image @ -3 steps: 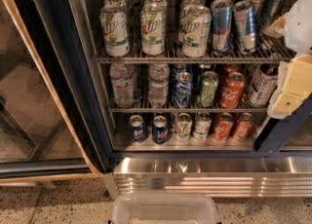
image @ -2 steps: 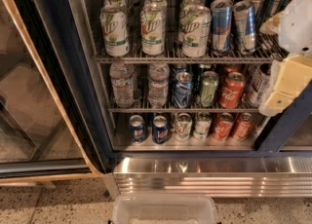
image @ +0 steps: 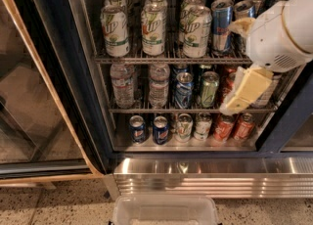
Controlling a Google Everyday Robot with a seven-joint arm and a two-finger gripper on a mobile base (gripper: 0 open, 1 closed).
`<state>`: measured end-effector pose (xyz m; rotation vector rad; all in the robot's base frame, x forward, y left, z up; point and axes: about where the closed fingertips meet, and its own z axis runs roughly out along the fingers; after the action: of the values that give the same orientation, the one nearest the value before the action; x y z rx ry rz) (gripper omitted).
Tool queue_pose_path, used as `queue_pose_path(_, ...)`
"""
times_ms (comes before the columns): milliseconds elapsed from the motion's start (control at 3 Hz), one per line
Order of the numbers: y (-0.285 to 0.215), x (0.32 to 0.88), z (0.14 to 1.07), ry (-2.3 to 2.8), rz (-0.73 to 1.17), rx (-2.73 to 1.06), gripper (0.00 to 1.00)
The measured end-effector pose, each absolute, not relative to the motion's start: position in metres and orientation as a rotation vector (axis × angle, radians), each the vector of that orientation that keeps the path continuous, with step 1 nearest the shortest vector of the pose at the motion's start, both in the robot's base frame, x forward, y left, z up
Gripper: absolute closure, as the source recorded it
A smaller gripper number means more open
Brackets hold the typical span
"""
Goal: Pick 7up can from top shelf of fridge
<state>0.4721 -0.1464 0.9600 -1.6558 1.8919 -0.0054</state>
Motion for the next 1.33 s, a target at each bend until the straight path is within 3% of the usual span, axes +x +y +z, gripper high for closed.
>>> queue_pose_path(667,-0.141,0.486,0.975,1.841,-0.044,-1.597,0.0)
queue_pose_path(1333,-0.112,0.504,0.962,1.705,0.075,-1.45,0.0)
